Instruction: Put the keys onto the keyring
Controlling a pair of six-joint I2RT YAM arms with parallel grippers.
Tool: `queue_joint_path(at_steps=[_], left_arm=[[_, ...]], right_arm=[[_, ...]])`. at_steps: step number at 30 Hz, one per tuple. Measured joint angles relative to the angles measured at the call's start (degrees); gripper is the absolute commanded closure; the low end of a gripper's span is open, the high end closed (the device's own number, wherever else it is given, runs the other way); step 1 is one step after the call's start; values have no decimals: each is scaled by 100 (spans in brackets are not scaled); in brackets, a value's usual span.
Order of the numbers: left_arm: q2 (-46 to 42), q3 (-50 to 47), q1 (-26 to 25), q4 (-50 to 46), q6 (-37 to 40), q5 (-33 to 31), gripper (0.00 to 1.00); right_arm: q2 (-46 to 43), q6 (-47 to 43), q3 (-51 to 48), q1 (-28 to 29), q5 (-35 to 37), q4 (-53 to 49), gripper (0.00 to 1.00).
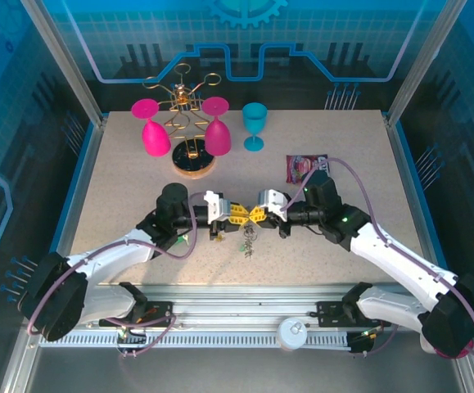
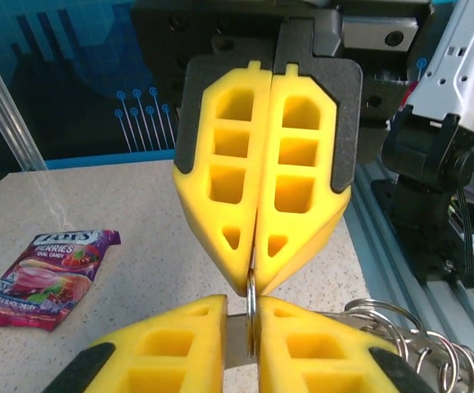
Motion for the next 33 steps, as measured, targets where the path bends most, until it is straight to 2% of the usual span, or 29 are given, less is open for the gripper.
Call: queue_joint_path(at_steps=[5, 8, 9, 10, 11, 13, 17, 22, 27, 33], left_arm=[[0, 289, -26, -929, 407, -52, 99], [0, 422, -31, -1307, 608, -90, 100], [0, 446, -39, -1375, 651, -103, 100], [-4, 455, -52, -1401, 686, -116, 100], [-11, 455, -63, -1403, 723, -129, 100], [-28, 439, -63, -1364, 745, -149, 100], [-33, 170, -63, -798, 660, -125, 100], [9, -197, -63, 94, 374, 22, 100], [107, -267, -63, 776, 87, 184, 100], [116, -271, -70, 1137, -61, 291, 100]], right_arm=[[240, -334, 455, 155, 407, -785, 100], [356, -492, 688, 221, 577, -1163, 100], [361, -507, 702, 223, 586, -1196, 94], [348, -503, 699, 221, 590, -1207, 77], [326, -459, 680, 214, 570, -1182, 68], [170, -330, 474, 179, 413, -837, 64], [-444, 66, -308, -72, 11, 76, 64], [-577, 341, -833, -170, -157, 743, 69], [-577, 382, -999, -170, -162, 925, 70], [-577, 385, -999, -170, -210, 1106, 72]])
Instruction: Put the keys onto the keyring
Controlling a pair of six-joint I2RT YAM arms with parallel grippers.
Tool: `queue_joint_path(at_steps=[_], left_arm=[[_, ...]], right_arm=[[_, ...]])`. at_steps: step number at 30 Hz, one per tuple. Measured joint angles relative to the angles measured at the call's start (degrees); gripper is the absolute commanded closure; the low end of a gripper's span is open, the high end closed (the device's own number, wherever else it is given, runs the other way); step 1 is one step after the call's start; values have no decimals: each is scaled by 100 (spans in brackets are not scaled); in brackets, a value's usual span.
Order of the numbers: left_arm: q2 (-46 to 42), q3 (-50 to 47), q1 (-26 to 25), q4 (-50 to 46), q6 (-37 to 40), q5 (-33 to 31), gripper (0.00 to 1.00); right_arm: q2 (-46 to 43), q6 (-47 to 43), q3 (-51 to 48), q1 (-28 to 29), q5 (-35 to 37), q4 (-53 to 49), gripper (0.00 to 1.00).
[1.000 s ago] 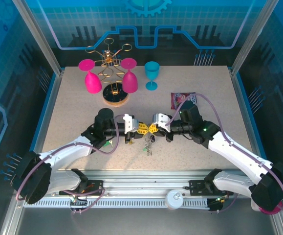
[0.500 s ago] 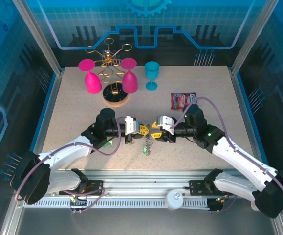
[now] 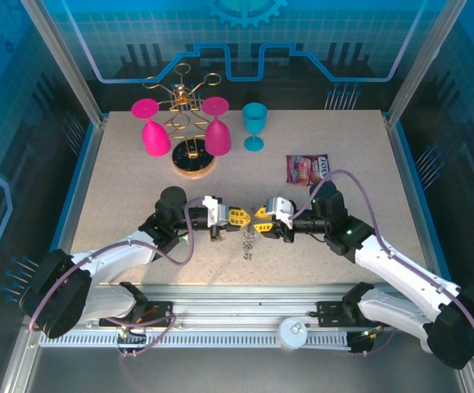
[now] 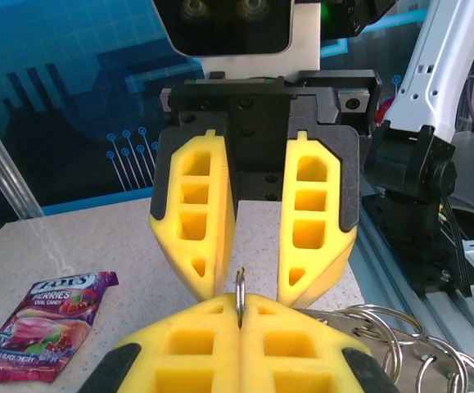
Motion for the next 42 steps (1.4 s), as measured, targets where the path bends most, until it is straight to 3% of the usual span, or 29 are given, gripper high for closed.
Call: queue_joint_path(at_steps=[9, 14, 15, 18, 22, 33, 42], left_arm=[[11, -2, 2, 96, -103, 42, 100], [33, -46, 15, 247, -181, 44, 100], [46, -61, 20, 284, -214, 46, 100], [85, -111, 31, 348, -256, 31, 87], [72, -118, 15, 267, -260, -122, 84], [-345, 326, -70, -1725, 446, -581, 87], [-358, 656, -136, -2894, 990, -678, 100]], right_arm=[[28, 105, 0, 4, -179, 330, 81], [85, 151, 7, 9, -238, 431, 100], [103, 177, 11, 9, -240, 428, 100], [142, 186, 17, 9, -227, 385, 100], [160, 35, 195, 24, -133, -7, 100], [748, -841, 1543, 404, 695, -2146, 100], [1176, -1281, 2192, 713, 1270, -3206, 100]])
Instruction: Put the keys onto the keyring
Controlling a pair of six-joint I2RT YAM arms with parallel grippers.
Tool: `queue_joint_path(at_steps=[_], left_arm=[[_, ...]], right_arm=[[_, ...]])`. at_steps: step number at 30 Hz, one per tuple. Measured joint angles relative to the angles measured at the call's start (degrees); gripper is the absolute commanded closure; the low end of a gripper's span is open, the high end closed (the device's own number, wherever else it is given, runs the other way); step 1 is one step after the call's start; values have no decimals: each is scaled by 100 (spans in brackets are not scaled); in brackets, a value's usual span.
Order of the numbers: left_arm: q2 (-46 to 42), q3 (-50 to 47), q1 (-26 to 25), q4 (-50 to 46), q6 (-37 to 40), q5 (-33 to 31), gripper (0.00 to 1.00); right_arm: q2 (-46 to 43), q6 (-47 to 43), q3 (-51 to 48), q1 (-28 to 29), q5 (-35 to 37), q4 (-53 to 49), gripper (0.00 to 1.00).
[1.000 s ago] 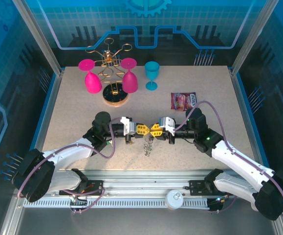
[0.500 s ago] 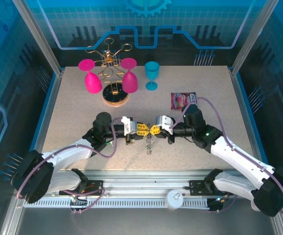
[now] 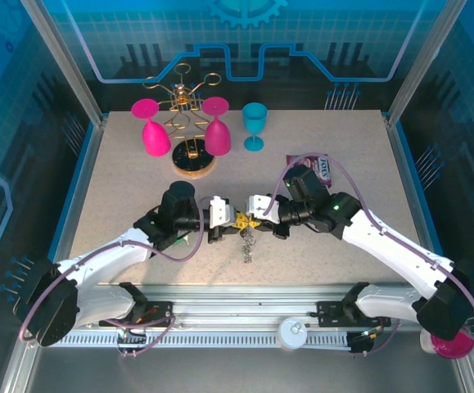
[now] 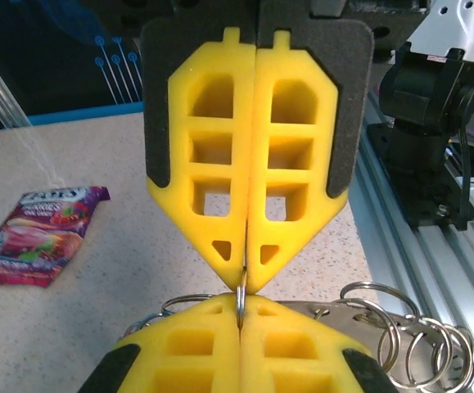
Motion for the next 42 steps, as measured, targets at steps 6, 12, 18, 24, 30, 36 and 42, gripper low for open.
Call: queue_joint_path(at_steps=[6, 12, 18, 24, 30, 36, 42], left_arm=[[-37, 4, -9, 20, 116, -4, 100], [-83, -334, -9, 850, -149, 4, 100], [-81, -584, -9, 1641, -522, 105, 100], [-74, -640, -9, 2142, -791, 195, 100], [-70, -684, -7, 2304, -852, 249, 100], [-22, -684, -4, 2371, -931, 284, 100], [-17, -686, -2, 2391, -920, 267, 100]], right_arm=[[-179, 142, -192, -15, -24, 376, 67], [-1012, 680, -1366, -334, -306, 1700, 65], [-1097, 1071, -1952, -490, -651, 2594, 69], [-1097, 1196, -1996, -490, -957, 3016, 73], [-1097, 1252, -1996, -494, -1113, 3097, 77], [-1093, 1263, -1998, -525, -1182, 3101, 78], [-1102, 1276, -2000, -527, -1154, 3106, 78]])
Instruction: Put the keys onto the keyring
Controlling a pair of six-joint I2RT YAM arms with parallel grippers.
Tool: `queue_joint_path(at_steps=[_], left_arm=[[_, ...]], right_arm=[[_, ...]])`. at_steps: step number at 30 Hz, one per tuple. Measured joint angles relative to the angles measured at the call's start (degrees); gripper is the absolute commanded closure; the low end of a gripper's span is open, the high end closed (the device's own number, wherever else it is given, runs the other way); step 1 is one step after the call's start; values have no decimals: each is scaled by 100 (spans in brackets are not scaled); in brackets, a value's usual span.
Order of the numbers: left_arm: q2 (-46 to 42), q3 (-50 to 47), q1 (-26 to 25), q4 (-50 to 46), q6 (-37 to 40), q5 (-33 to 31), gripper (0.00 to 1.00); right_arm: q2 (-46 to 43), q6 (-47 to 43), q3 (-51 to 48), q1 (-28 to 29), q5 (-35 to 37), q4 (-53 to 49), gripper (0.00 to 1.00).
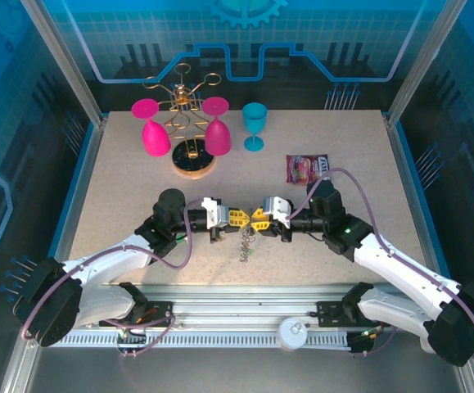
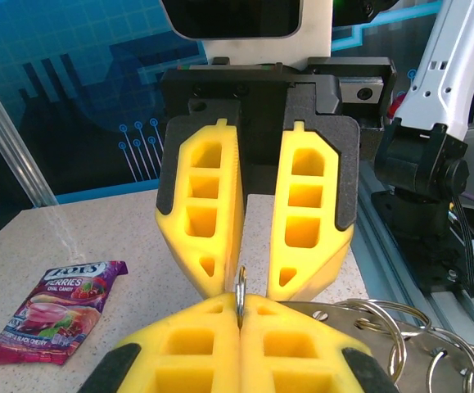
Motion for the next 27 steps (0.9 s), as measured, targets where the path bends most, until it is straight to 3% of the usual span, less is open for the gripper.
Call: queue_joint_path(at_steps=[16, 25, 27], left_arm=[[4, -7, -4, -55, 149, -11, 100], [17, -9, 4, -109, 146, -50, 100], [22, -9, 9, -144, 144, -59, 100]], right_arm=[[-111, -83, -70, 2, 131, 146, 79], [-4, -57, -70, 2, -44, 256, 100], [35, -48, -61, 2, -26, 234, 100]])
